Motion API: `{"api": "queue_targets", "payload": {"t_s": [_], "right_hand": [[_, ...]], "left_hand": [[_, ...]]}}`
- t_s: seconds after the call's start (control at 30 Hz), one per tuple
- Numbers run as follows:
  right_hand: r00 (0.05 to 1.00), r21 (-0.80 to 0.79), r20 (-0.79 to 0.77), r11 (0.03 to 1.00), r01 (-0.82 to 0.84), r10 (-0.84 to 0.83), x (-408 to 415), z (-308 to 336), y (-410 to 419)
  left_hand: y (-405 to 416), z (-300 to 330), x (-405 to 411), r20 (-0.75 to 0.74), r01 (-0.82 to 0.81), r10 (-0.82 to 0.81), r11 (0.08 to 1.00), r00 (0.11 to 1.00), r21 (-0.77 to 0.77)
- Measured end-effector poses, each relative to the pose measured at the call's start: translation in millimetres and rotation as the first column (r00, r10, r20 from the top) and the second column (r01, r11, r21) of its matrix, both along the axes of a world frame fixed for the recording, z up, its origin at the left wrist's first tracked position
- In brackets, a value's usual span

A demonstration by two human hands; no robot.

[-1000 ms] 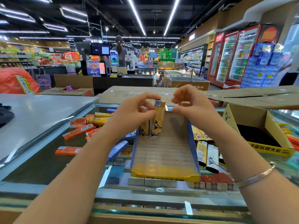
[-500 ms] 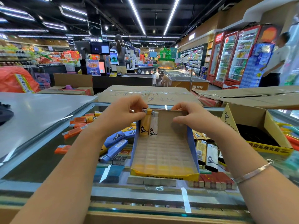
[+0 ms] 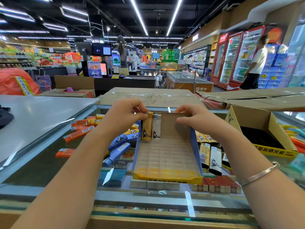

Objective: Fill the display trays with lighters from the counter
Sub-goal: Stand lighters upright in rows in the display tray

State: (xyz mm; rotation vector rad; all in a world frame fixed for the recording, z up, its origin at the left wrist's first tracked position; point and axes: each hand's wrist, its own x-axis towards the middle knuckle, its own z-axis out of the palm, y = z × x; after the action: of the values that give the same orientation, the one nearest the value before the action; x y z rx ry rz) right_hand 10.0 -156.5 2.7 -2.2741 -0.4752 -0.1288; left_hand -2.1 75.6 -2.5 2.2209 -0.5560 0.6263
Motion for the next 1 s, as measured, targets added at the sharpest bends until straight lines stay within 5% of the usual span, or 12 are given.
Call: {"api": "queue_targets", "payload": {"t_s": [0.5, 0.63, 0.8, 1.0], "right_hand": [[1.0, 0.009, 0.002, 1.0, 0.005, -0.005, 1.4, -0.6, -2.9], [0.973, 0.167, 0.083, 0.965, 0.201, -0.217, 1.8, 7.8, -20.4], [0.909, -0.413, 0.034, 0.822, 0.392, -0.416, 6.2, -1.4, -35.1], [0.876, -0.642, -0.062, 0.691, 0.332, -0.479, 8.7, -15.3, -26.5]], "left_hand": [[2.0, -2.3, 5.8, -0.091, 0.008, -0.006, 0.999, 0.996, 0.032], [-2.6, -5.6, 4.6, -0.212, -0.003, 0.026, 0.994, 0.977, 0.11], [-8.3, -7.4, 5.1, -0.29, -0.011, 0.036, 0.996, 0.956, 0.087], [-9.2, -9.2, 7.7, -0.305, -0.001, 0.01, 1.0, 0.952, 0.031]]}}
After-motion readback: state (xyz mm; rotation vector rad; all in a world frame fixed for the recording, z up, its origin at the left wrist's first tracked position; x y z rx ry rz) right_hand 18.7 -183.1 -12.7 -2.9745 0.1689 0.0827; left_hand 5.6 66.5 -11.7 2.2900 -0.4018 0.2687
